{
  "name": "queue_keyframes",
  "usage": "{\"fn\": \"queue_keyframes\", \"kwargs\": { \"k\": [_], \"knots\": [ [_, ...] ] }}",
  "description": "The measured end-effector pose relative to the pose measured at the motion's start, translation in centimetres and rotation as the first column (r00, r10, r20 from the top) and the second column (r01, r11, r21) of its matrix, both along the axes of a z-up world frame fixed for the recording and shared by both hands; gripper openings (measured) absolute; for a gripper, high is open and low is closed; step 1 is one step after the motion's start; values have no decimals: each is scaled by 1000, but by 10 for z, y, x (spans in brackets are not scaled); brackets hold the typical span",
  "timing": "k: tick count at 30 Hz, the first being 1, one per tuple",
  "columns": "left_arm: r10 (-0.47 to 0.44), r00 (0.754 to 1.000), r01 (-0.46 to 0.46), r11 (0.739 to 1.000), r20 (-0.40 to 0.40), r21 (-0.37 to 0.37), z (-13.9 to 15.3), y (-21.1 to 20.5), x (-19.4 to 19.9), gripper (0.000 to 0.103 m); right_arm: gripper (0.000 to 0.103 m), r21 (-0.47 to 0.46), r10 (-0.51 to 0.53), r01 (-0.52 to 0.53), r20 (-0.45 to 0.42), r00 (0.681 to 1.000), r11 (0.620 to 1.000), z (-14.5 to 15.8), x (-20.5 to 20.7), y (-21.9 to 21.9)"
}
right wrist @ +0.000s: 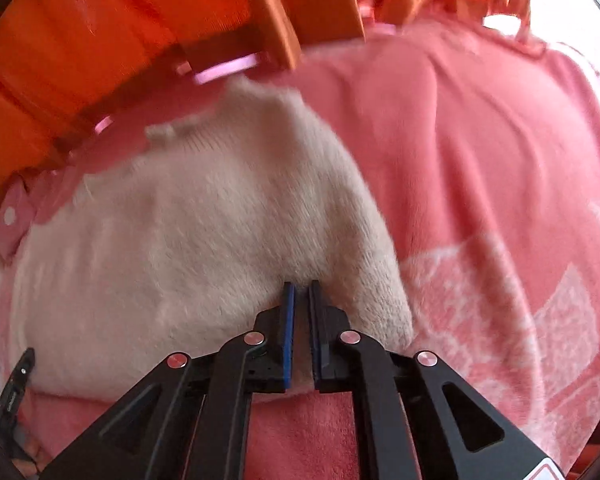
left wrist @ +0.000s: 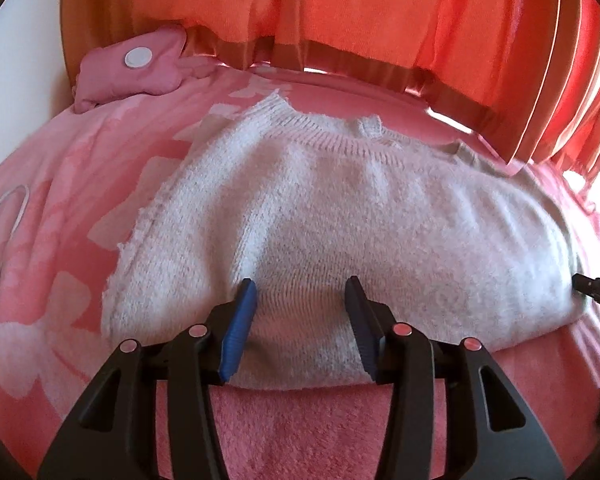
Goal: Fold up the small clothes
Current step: 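Open both grippers and smooth the folded sweater flat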
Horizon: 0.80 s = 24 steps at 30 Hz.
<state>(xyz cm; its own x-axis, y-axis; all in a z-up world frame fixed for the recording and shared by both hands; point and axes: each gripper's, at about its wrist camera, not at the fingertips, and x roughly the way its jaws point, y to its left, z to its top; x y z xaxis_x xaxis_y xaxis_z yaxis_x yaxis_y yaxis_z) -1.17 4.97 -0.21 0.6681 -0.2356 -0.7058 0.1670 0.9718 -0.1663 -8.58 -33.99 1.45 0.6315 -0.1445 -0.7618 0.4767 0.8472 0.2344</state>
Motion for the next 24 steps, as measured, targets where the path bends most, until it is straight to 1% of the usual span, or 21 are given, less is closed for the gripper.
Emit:
{"fn": "queue_keyframes", "kwargs": {
  "k": [1,2,3,4,5,6,7,9,11,12,14,16,18,21,22,24],
  "knots": [
    [8,1000,-7,1000,13,-27,4,3,-3,45,11,5,19,-20,56,998,1000,7,-3,5],
    [19,999,-17,998,35,-68,9,10,-7,48,11,13,39,-40,84,996,999,10,-3,7],
    [37,998,-33,995,46,-89,13,16,-9,58,11,18,58,-59,86,995,998,10,-4,10],
    [66,996,-61,993,53,-102,15,21,-11,62,11,16,76,-76,30,997,997,2,8,9],
    [101,994,-94,988,50,-122,16,30,-12,63,10,8,78,-78,-43,996,997,-7,16,10],
    [117,992,-111,984,37,-138,15,36,-12,63,9,3,72,-72,-133,989,997,-23,27,11],
    [135,991,-130,980,19,-150,13,42,-11,63,8,-12,62,-64,-120,991,998,-19,27,13],
    [164,986,-164,973,-14,-163,10,53,-9,63,10,-47,74,-77,-71,995,996,-7,26,20],
    [171,985,-173,973,-24,-154,8,56,-10,63,14,-30,113,-113,-30,993,993,4,32,34],
    [171,985,-173,974,-26,-146,7,56,-11,63,14,-8,156,-156,-4,988,988,10,35,47],
    [169,985,-172,978,-31,-119,5,54,-11,63,14,-25,213,-212,16,977,977,23,35,70],
    [170,985,-173,981,-36,-85,2,50,-12,63,14,-40,298,-297,19,955,954,32,47,101],
    [172,984,-175,983,-44,-58,0,45,-11,63,14,-25,362,-361,31,932,932,36,59,130],
    [176,983,-177,984,-46,-30,-2,41,-10,63,14,-6,439,-439,18,898,898,31,84,169],
    [176,983,-177,984,-45,-22,-2,39,-11,64,14,-14,459,-459,1,888,888,29,91,180],
    [173,984,-174,985,-47,-11,-2,38,-11,64,14,-12,491,-493,-58,869,870,12,100,203]
  ]
}}
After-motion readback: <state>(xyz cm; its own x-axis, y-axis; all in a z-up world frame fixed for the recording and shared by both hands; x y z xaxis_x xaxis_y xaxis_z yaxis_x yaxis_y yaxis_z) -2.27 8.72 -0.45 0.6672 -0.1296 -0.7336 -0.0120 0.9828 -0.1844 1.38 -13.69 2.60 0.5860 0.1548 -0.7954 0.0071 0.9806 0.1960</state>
